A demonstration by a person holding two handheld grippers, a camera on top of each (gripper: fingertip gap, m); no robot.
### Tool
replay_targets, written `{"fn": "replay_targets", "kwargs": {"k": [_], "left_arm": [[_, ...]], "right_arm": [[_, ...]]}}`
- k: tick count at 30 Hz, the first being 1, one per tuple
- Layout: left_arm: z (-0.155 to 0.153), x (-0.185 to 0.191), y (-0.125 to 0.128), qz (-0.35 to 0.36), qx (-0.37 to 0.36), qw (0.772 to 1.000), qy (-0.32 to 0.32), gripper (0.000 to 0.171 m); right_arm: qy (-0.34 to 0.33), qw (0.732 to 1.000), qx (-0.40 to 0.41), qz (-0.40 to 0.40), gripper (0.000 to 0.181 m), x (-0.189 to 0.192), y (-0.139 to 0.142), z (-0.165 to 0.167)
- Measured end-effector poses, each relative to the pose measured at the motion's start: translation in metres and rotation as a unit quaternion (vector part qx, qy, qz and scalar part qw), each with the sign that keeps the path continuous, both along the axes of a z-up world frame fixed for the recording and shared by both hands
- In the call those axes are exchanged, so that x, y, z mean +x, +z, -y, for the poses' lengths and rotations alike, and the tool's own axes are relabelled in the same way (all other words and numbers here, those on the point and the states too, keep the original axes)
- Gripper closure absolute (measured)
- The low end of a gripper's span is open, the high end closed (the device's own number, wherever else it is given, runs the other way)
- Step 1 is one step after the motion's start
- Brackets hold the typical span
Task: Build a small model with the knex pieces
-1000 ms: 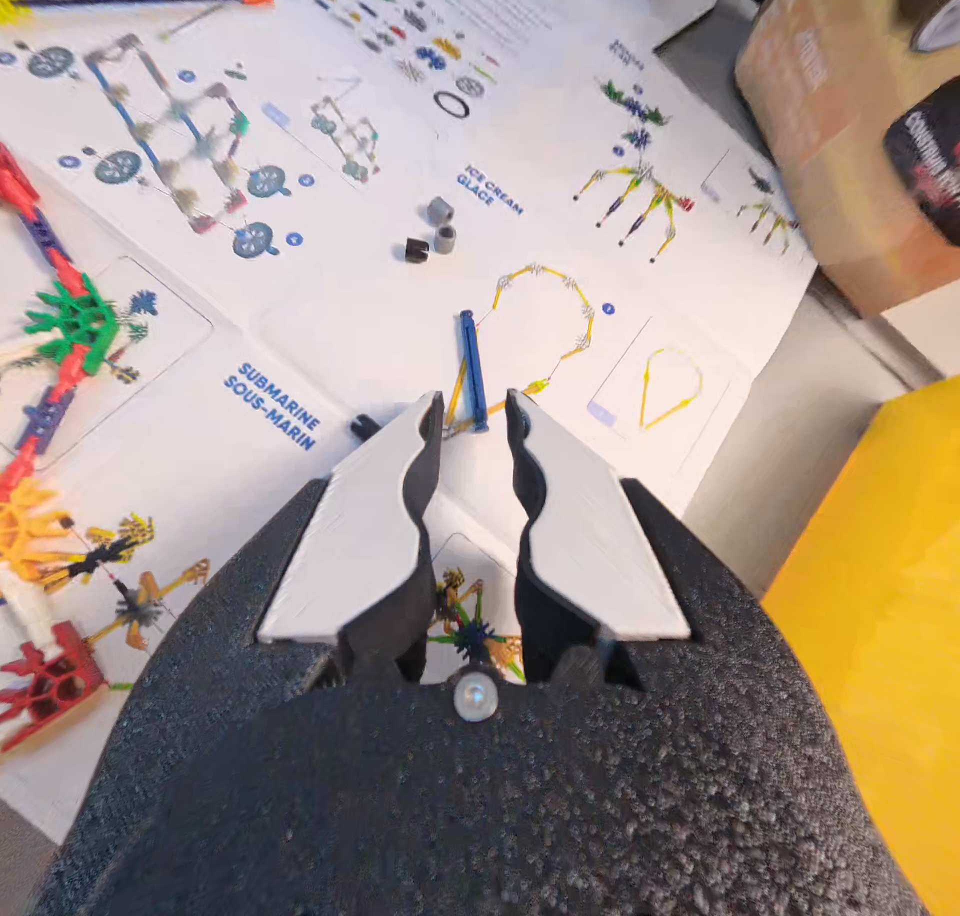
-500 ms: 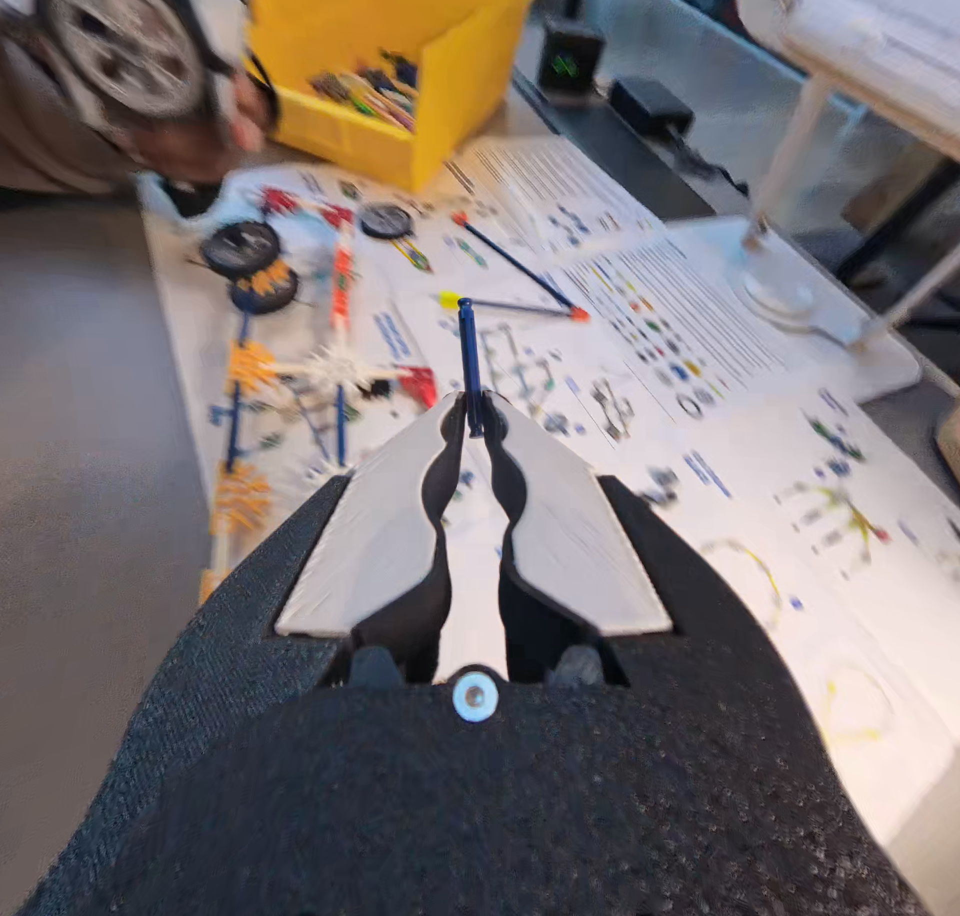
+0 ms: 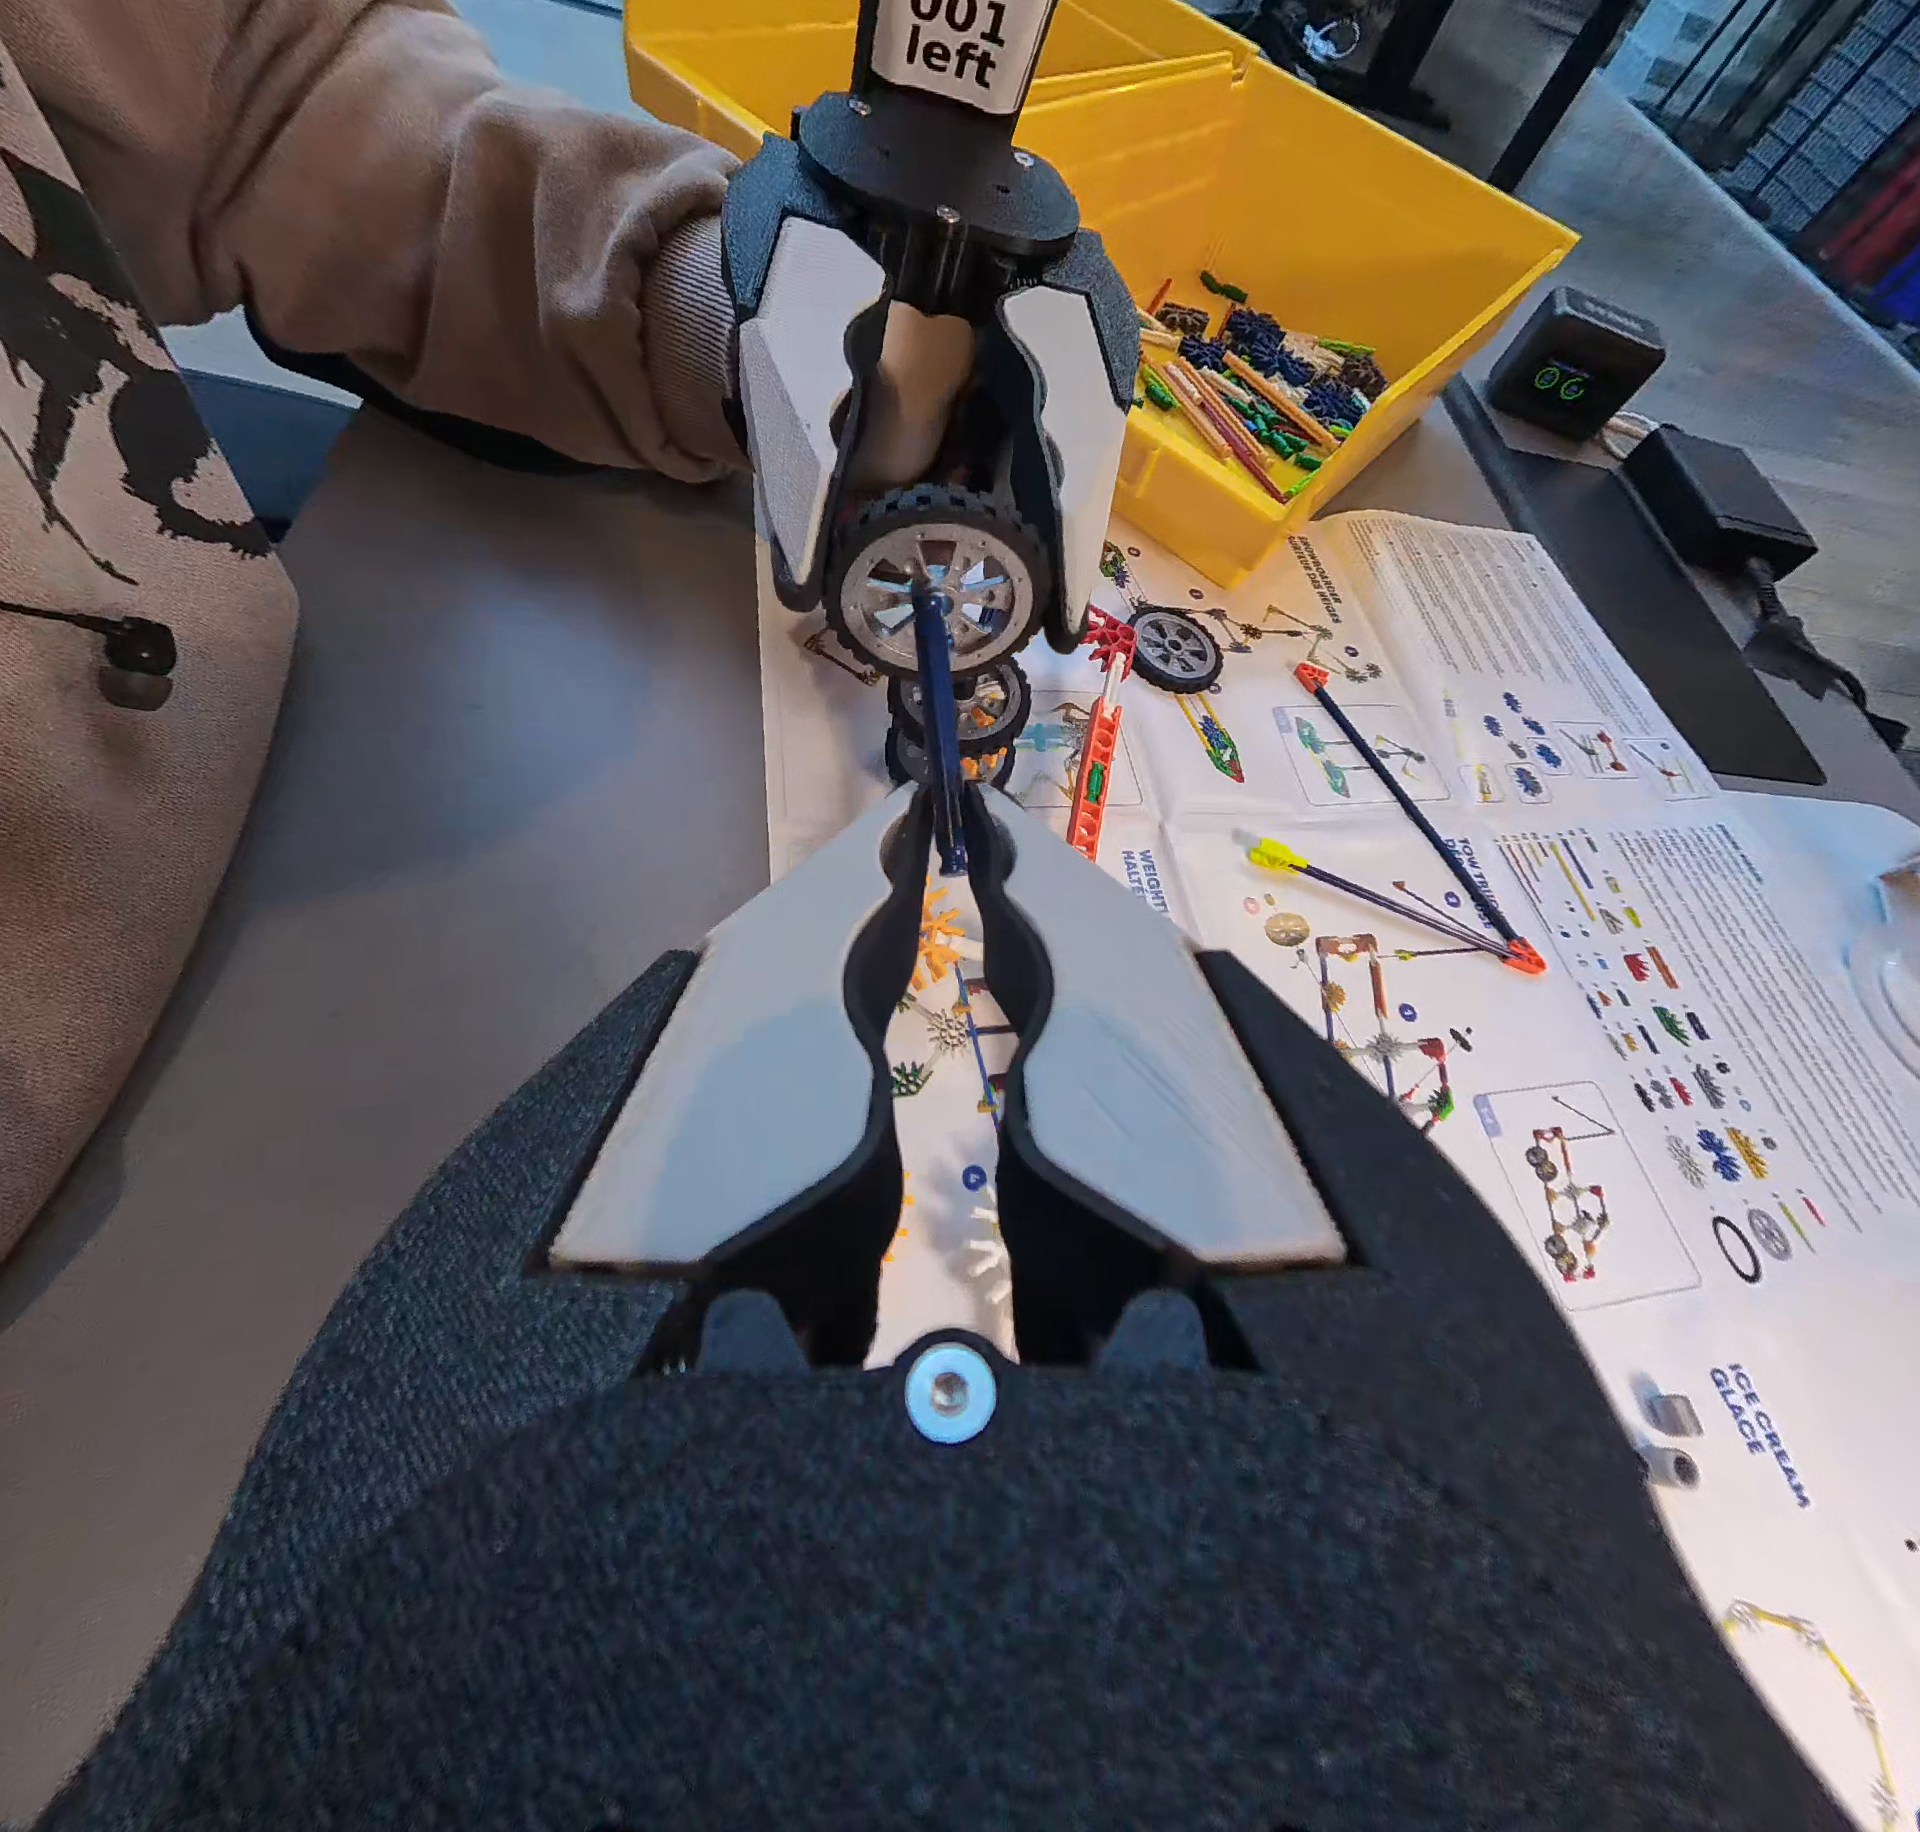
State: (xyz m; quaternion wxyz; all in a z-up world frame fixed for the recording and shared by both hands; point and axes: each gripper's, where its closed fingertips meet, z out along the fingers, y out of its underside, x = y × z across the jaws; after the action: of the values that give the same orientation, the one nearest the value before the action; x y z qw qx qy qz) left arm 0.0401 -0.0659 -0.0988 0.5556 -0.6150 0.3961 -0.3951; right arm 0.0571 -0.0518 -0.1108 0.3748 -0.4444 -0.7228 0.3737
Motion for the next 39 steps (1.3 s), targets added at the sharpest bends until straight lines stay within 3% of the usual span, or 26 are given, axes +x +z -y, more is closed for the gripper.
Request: {"fn": "replay_targets", "kwargs": {"k": [9,17,24,28,33,39], "left_arm": [[0.004,0.005,-0.008,-0.037,0.013,0.999,-0.004,0.125],[0.004,0.01,-0.031,-0.157,0.068,0.985,0.017,0.125],[0.008,0.017,-0.022,-0.133,0.081,0.988,0.019,0.125],[0.006,0.011,0.0,-0.069,0.079,0.994,0.031,0.125],[0.001,0.003,0.01,-0.046,0.086,0.994,0.055,0.125],[0.005,0.012,0.005,-0.048,0.081,0.995,0.041,0.125]], "right_arm": [[0.001,0.999,0.018,0.032,0.178,0.001,-0.013,0.002],[0.012,0.998,0.0,0.057,0.177,0.003,-0.02,0.009],[0.044,0.993,-0.108,-0.021,0.178,-0.015,-0.005,0.027],[0.057,0.976,-0.198,-0.066,0.157,-0.009,0.018,0.018],[0.043,0.975,-0.194,-0.104,0.181,-0.006,0.03,0.007],[0.039,0.984,-0.159,-0.077,0.181,-0.023,0.009,0.023]]}}
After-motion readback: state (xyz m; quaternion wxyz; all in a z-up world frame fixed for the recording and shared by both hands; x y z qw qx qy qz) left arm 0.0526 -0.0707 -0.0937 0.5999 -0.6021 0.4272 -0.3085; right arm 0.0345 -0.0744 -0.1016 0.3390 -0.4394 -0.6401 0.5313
